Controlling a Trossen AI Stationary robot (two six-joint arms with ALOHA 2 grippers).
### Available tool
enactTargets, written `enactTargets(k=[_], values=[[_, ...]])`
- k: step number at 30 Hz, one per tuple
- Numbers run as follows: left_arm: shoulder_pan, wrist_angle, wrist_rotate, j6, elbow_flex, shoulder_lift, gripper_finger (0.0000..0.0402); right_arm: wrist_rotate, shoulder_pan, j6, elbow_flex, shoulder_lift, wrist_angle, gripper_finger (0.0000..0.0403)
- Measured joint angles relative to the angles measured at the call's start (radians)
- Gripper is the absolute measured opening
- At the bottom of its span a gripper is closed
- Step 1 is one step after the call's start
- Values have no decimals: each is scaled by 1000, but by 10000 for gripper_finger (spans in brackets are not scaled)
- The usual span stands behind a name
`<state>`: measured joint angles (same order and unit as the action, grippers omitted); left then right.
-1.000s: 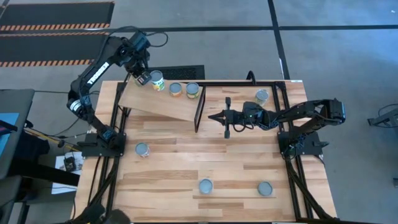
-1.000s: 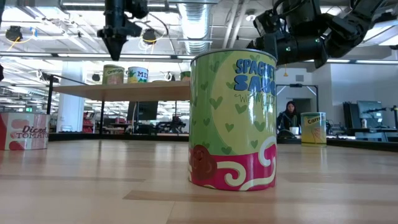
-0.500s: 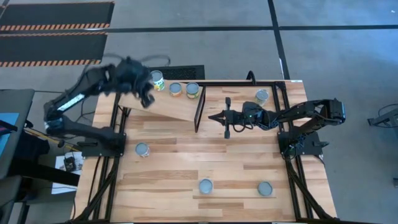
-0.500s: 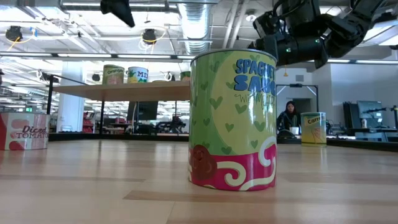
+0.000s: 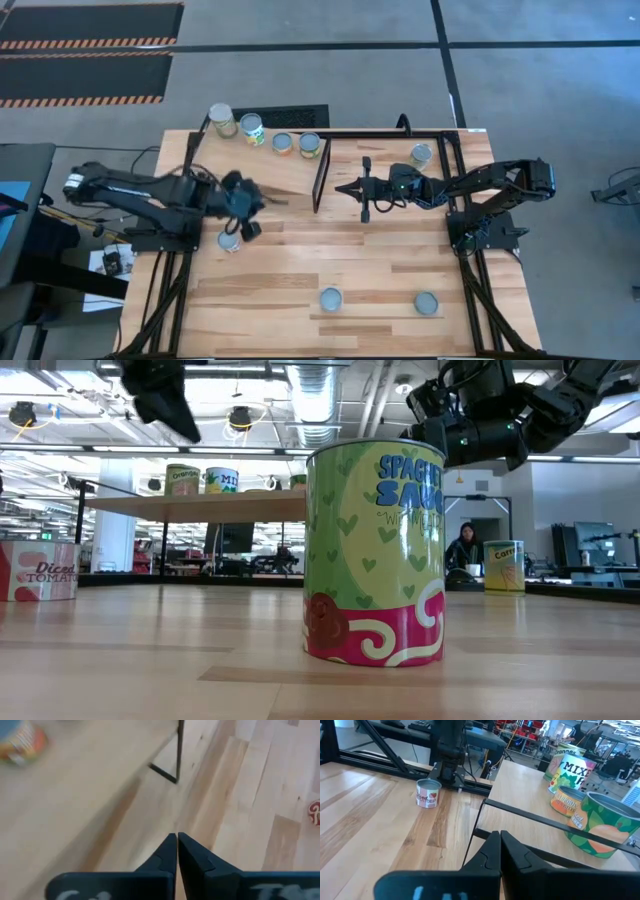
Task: Pick and place cans onto a shelf
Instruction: Put the canned diced tomatoes on the shelf
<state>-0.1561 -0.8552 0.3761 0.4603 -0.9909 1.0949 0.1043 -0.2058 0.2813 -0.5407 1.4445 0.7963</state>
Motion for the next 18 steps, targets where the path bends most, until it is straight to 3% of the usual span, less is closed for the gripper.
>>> enactTargets(k=[9, 18], values=[[-264, 0, 104, 459, 88, 20, 2, 3, -12, -3, 0, 0, -8, 12], [-407, -158, 120, 788, 100, 20, 1, 4, -26, -19, 0, 0, -19, 12]])
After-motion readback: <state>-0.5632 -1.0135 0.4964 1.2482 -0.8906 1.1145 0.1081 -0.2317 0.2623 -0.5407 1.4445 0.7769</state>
